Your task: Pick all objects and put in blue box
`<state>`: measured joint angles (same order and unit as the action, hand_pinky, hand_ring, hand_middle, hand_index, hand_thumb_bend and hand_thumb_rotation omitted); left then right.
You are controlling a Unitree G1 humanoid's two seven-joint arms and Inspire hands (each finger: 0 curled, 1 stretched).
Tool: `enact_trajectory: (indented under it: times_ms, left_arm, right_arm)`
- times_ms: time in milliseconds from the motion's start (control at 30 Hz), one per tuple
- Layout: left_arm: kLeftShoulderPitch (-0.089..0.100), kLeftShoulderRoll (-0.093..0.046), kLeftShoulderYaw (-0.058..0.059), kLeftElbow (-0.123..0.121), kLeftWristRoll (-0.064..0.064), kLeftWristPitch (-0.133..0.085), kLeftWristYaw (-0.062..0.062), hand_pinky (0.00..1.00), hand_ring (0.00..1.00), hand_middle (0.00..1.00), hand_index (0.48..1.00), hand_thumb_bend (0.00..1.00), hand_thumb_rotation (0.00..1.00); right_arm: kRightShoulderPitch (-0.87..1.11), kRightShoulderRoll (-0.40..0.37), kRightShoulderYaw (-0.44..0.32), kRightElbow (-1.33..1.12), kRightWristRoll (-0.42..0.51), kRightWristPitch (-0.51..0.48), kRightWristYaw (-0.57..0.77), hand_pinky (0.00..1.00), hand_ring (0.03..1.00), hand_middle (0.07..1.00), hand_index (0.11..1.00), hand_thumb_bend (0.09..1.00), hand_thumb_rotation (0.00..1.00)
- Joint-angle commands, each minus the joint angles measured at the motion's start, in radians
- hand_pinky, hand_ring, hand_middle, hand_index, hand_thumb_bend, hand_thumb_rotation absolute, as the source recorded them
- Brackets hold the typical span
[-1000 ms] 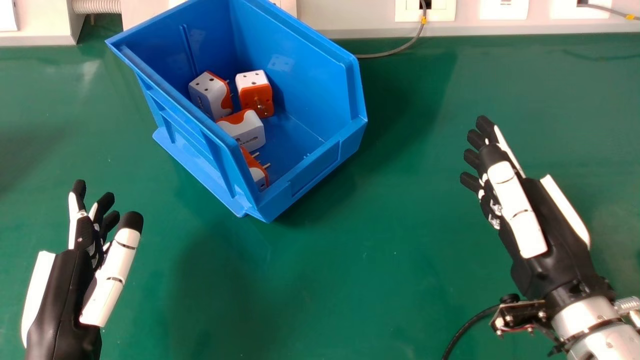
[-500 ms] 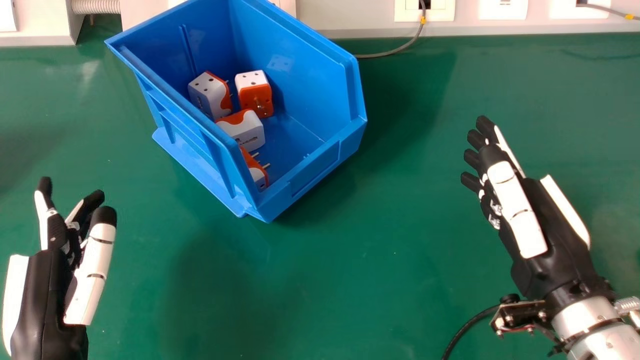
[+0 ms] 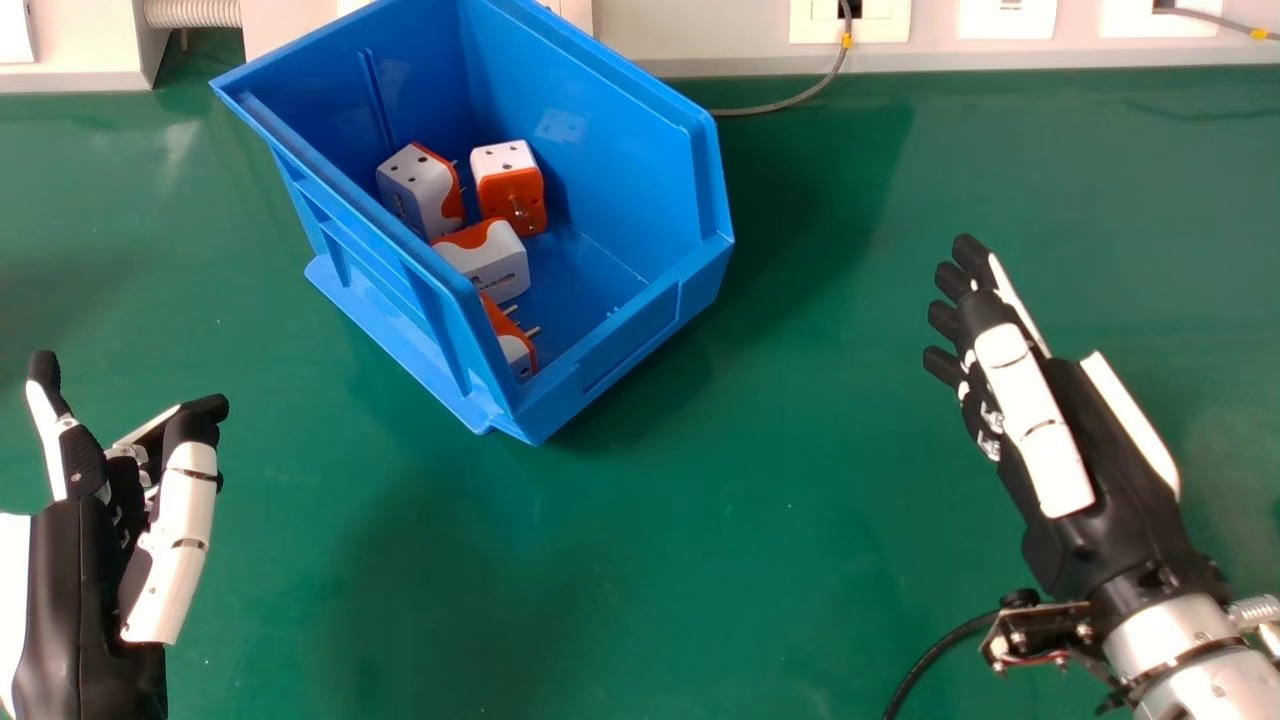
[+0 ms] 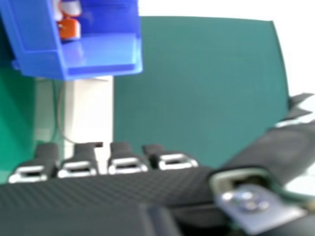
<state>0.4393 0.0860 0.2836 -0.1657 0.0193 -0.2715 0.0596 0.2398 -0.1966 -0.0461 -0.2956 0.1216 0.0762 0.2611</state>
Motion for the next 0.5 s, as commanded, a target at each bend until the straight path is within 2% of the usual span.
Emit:
enact_trajectory:
  times_ms: [0,233,467]
  left_arm:
    - [0.000,-0.006,0.009,-0.020,0.000,-0.008,0.010,0.68,0.76,0.74,0.777,0.30,0.68]
    - [-0.010,-0.008,0.010,-0.021,-0.006,0.007,0.021,0.65,0.74,0.73,0.754,0.29,0.69]
    - [-0.015,-0.022,0.010,-0.029,-0.003,0.016,0.035,0.63,0.71,0.70,0.727,0.27,0.69]
  right_arm:
    - [-0.008,-0.003,-0.010,-0.034,0.009,-0.003,-0.004,0.97,1.000,1.000,1.000,0.268,1.00]
    - [-0.013,0.001,-0.008,-0.032,0.010,-0.004,-0.004,0.97,1.000,1.000,1.000,0.269,1.00]
    - [-0.015,0.001,-0.004,-0.030,-0.001,-0.009,-0.010,0.98,1.000,1.000,1.000,0.265,1.00]
